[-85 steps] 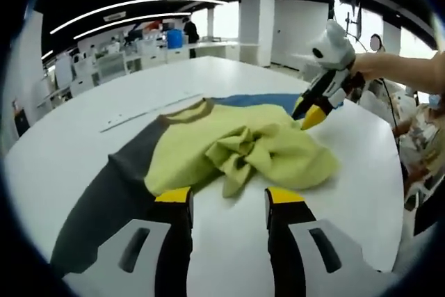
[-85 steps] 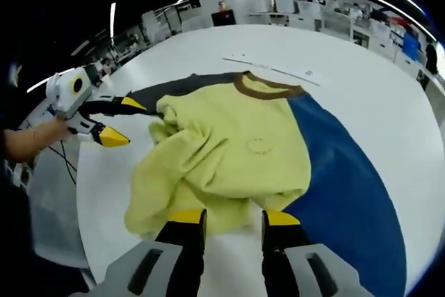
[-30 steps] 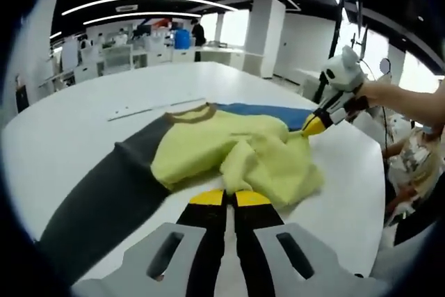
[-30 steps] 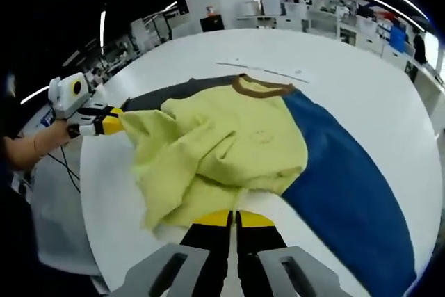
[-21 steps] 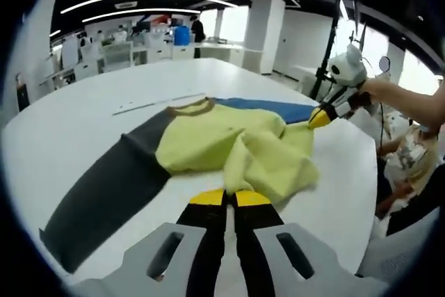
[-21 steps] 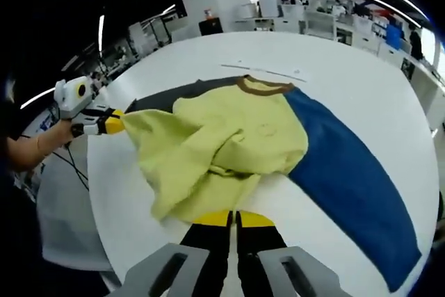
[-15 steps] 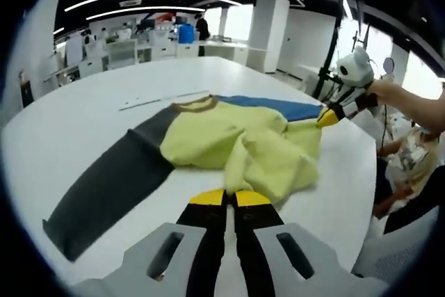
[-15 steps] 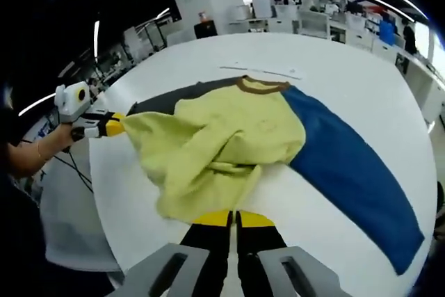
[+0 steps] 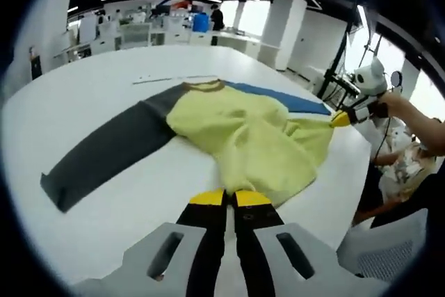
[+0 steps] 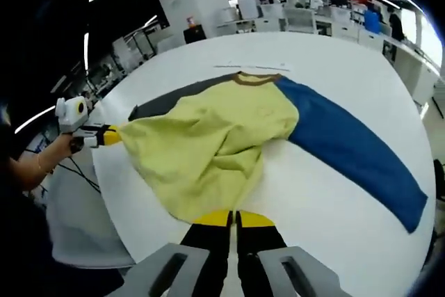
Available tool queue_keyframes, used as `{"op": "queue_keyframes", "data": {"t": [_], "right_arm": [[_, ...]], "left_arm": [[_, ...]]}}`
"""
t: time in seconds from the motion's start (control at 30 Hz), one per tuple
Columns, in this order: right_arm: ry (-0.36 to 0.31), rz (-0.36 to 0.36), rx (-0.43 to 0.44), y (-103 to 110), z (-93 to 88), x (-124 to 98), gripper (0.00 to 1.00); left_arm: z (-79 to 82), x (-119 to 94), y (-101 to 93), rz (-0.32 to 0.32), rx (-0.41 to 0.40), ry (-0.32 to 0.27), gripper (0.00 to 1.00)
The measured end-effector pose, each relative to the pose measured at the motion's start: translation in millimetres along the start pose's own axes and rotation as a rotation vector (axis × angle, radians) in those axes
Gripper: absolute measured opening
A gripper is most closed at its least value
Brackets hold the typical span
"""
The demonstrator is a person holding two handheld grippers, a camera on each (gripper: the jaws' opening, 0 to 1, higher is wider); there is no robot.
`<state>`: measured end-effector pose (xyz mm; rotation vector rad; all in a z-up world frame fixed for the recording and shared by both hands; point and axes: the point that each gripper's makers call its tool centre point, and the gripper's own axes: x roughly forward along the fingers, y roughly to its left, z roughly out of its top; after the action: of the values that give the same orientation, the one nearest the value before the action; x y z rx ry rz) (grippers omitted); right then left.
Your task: Fold the garment on the visible template until the final outline fits inside the template.
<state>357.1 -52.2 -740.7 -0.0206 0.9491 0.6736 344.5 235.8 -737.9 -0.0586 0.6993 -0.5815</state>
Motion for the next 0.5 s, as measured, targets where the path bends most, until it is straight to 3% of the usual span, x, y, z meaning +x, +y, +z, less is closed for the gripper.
{"op": "queue_keyframes", "data": {"t": [0.23,0.3,0.5], "right_arm": [[0.006,-0.015,0.030,2,-17.7,-5,0.00],[0.004,-0.020,0.048,3,-23.0,-7,0.00],[-0.013,-0.022,0.121,5,-37.2,-10,0.00]], "left_arm": [[-20.1,-11,-6.0,0.000,-0.022,0.032,0.01],[-28.5,-14,-5.7,0.008,-0.021,0.061,0.01],[-41.6,-20,-3.5,0.025,-0.067,0.071,0.01]]}}
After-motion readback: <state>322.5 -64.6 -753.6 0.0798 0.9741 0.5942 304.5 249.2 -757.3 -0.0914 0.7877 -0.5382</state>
